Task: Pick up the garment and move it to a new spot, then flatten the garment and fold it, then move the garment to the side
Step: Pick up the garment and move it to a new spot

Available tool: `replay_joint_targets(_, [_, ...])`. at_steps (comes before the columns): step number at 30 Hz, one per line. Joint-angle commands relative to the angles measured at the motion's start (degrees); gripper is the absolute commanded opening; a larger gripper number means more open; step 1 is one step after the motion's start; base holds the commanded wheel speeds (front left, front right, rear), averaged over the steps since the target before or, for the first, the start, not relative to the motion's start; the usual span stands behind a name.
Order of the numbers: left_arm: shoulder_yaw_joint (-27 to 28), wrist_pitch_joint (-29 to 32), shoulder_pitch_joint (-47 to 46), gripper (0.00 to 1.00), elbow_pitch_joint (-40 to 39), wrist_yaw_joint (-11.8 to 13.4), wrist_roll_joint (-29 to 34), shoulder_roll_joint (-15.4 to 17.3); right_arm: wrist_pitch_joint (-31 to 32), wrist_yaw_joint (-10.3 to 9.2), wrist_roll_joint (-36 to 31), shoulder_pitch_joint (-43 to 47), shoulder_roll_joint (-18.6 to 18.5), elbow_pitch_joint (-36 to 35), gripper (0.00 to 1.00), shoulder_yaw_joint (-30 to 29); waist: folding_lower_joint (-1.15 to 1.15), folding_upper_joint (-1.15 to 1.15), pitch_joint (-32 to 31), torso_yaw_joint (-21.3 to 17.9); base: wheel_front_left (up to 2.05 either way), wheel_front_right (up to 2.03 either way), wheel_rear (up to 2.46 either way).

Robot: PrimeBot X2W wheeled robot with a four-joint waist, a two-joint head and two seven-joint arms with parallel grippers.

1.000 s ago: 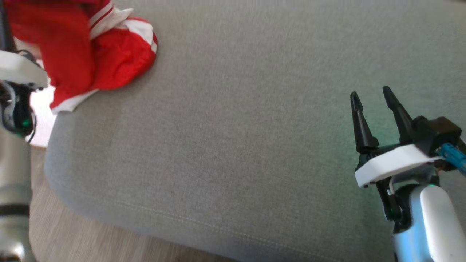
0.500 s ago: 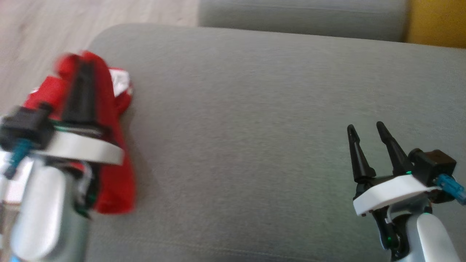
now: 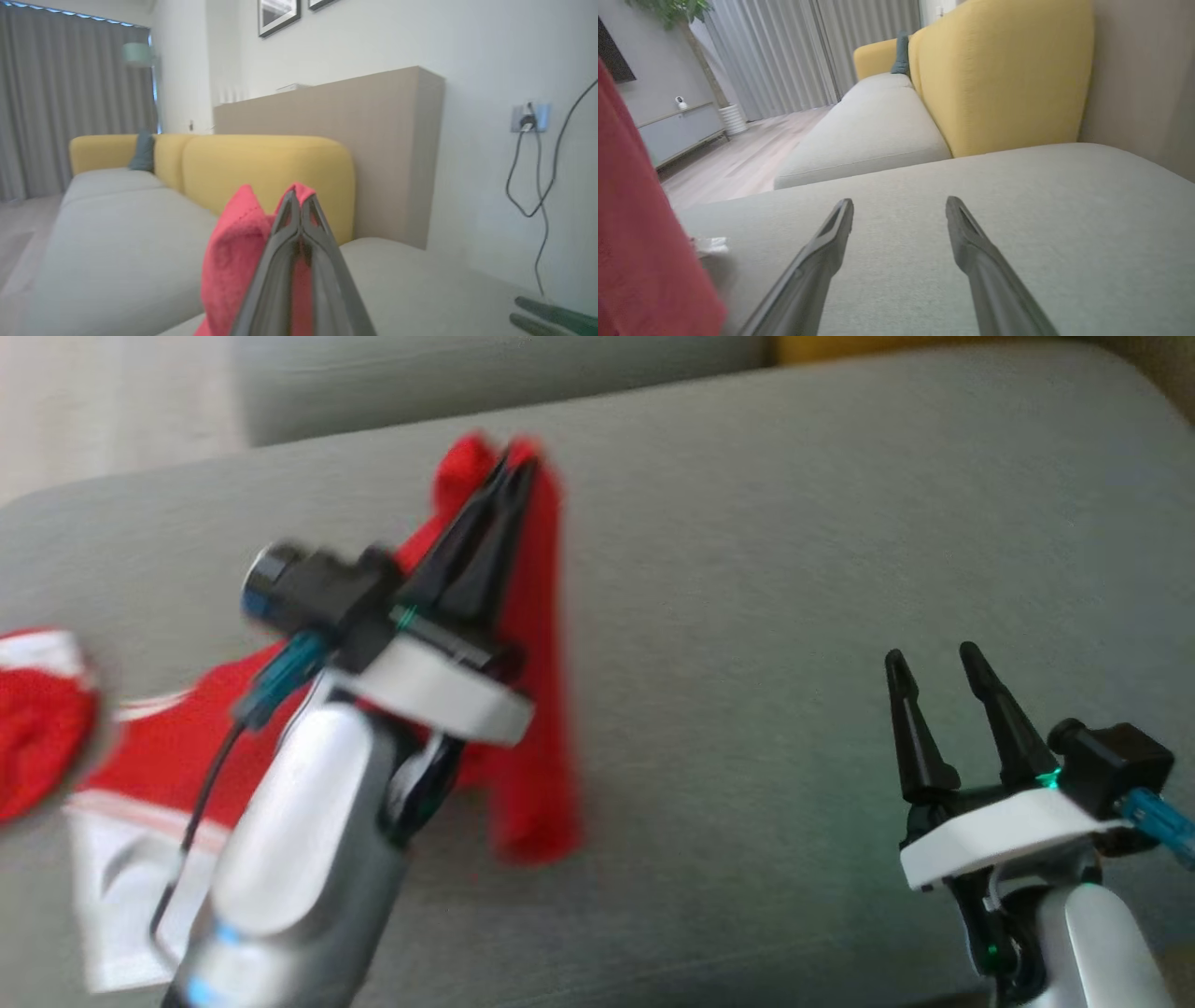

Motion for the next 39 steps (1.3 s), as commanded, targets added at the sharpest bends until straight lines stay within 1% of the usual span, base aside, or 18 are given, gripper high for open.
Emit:
replay_joint_targets(1, [0.7,-0.6,-4.6,0.0,-1.9,-0.2,-0.3,-0.2,-0.8,-0.04,0.5,-1.8,-0.3,-2.1,1.0,1.4,0.0,0.0,3.8,-6.0,0.0,0.0,0.0])
replay_joint_targets(4, [-2.3,-0.1,-7.6,0.0,-1.3,-0.5,-0.5,-1.1,-1.9,-0.04,1.4,-1.9,-0.3,-1.9,1.0,1.5,0.0,0.0,6.2,-8.6,0.0,0.0,0.0])
replay_joint_targets(7, [-5.2,2.4,-8.7,0.0,1.9,-0.7,-0.6,-1.4,-3.0,-0.04,2.1,-2.1,-0.3,-1.4,1.0,1.6,0.0,0.0,8.3,-10.2,0.0,0.0,0.0])
replay_joint_targets(11, [-9.4,5.4,-8.9,0.0,7.9,-1.0,-1.3,-1.4,-4.6,-0.04,2.9,-2.8,-0.3,-0.6,1.0,2.0,0.0,0.0,10.5,-10.7,0.0,0.0,0.0])
replay_joint_targets(15, [-14.1,7.6,-8.6,0.01,12.6,-1.3,-2.2,-1.0,-5.6,-0.04,3.4,-3.8,-0.3,0.6,1.0,2.3,0.0,0.0,11.5,-9.8,0.0,0.0,0.0])
replay_joint_targets(16, [-15.3,7.9,-8.5,0.71,13.4,-1.3,-2.2,-0.8,-5.8,-0.04,3.4,-4.0,-0.3,1.0,1.0,2.4,0.0,0.0,11.4,-9.3,0.0,0.0,0.0])
replay_joint_targets(17, [-16.6,7.7,-8.5,1.0,13.7,-1.3,-2.3,-0.7,-5.9,-0.04,3.5,-4.3,-0.3,1.3,1.0,2.5,0.0,0.0,11.3,-8.8,0.0,0.0,0.0])
replay_joint_targets(21, [-21.3,4.9,-7.4,1.0,13.0,-1.4,-3.0,0.6,-6.2,-0.04,3.0,-4.7,-0.3,2.9,1.0,2.4,0.0,0.0,9.4,-6.3,0.0,0.0,0.0])
replay_joint_targets(24, [-21.4,1.5,-5.1,1.0,12.0,-1.2,-3.7,2.4,-6.0,-0.04,2.7,-4.4,-0.3,3.7,1.0,2.3,0.0,0.0,7.3,-4.0,0.0,0.0,0.0])
replay_joint_targets(25, [-20.8,0.1,-4.0,1.0,11.6,-0.7,-3.9,3.0,-5.8,-0.04,2.6,-4.4,-0.3,3.9,1.0,2.3,0.0,0.0,6.6,-3.3,0.0,0.0,0.0])
replay_joint_targets(26, [-20.8,0.1,-4.0,1.0,11.6,-0.7,-3.9,3.0,-5.8,-0.04,2.6,-4.4,-0.3,3.9,1.0,2.3,0.0,0.0,6.6,-3.3,0.0,0.0,0.0])
replay_joint_targets(28, [-18.9,-2.1,-1.8,1.0,11.0,1.0,-4.7,4.3,-5.5,-0.04,2.3,-4.1,-0.3,4.1,1.0,2.3,0.0,0.0,5.3,-1.9,0.0,0.0,0.0])
replay_joint_targets(31, [-14.6,-4.3,1.5,1.0,9.7,4.4,-6.0,6.4,-4.8,-0.04,1.6,-3.7,-0.3,4.0,1.0,1.8,0.0,0.0,3.7,0.4,0.0,0.0,0.0])
replay_joint_targets(35, [-7.2,-5.3,5.9,1.0,8.1,8.7,-8.1,8.9,-3.6,-0.04,0.9,-3.0,-0.3,3.6,1.0,1.1,0.0,0.0,1.8,3.5,0.0,0.0,0.0])
replay_joint_targets(38, [-1.1,-5.5,9.0,1.0,5.6,11.1,-8.6,10.4,-2.8,-0.04,0.2,-2.5,-0.3,3.1,1.0,0.3,0.0,0.0,0.8,5.5,0.0,0.0,0.0])
replay_joint_targets(39, [1.0,-5.5,10.0,1.0,4.8,11.6,-8.5,10.9,-2.4,-0.04,0.0,-2.3,-0.3,2.9,1.0,0.2,0.0,0.0,0.5,6.1,0.0,0.0,0.0])
